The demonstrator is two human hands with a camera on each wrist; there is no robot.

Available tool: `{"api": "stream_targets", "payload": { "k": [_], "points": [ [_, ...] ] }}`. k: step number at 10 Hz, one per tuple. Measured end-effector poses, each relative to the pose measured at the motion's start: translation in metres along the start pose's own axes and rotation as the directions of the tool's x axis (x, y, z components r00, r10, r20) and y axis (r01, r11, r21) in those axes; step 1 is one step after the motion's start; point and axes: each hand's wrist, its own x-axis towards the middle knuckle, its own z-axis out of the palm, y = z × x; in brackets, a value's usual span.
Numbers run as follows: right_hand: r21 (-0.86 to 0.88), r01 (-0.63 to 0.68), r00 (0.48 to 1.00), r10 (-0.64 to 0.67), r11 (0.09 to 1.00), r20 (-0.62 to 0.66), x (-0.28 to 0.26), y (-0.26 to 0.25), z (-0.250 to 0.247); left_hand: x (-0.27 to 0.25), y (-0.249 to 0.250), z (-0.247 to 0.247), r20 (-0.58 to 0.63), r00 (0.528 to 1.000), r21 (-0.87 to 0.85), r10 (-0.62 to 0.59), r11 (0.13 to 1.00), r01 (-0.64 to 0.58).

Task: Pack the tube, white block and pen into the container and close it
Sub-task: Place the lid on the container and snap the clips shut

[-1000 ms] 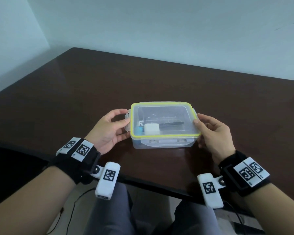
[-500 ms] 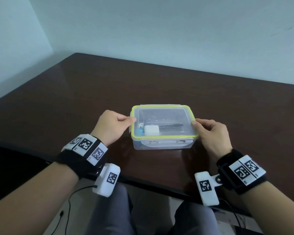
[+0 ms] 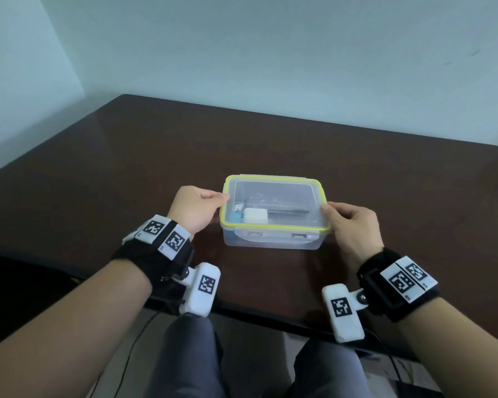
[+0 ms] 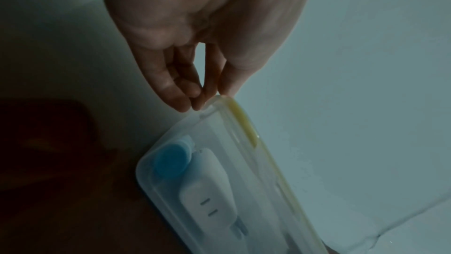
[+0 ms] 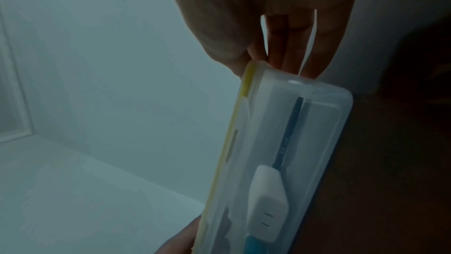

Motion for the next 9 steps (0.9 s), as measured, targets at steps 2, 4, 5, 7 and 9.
{"api": "stream_targets", "payload": {
  "k": [2,4,5,7,9],
  "points": [
    [-0.056,0.020,0.998,-0.024,0.998,-0.065,0.020,-0.010,0.001,0.023,0.015,0.018,-0.007,0.998,-0.077,-0.070,0.995,0.069],
    [-0.088,-0.028,0.996,0.020,0.996,-0.085,0.042,-0.015,0.007,0.040,0.024,0.029,0.015,0.984,-0.238,-0.175,0.956,0.173],
    [-0.080,-0.060,0.992,0.050,0.995,-0.113,0.047,-0.018,0.009,0.045,0.029,0.036,0.003,0.984,-0.252,-0.180,0.952,0.174],
    [-0.003,-0.186,0.977,0.184,0.983,-0.103,0.050,-0.018,0.010,0.052,0.028,0.039,0.016,0.983,-0.245,-0.184,0.952,0.182],
    [0.230,-0.115,0.970,0.159,0.966,-0.185,0.043,-0.037,-0.018,0.017,0.008,0.019,0.131,0.976,-0.277,-0.173,0.939,0.204]
  ]
}}
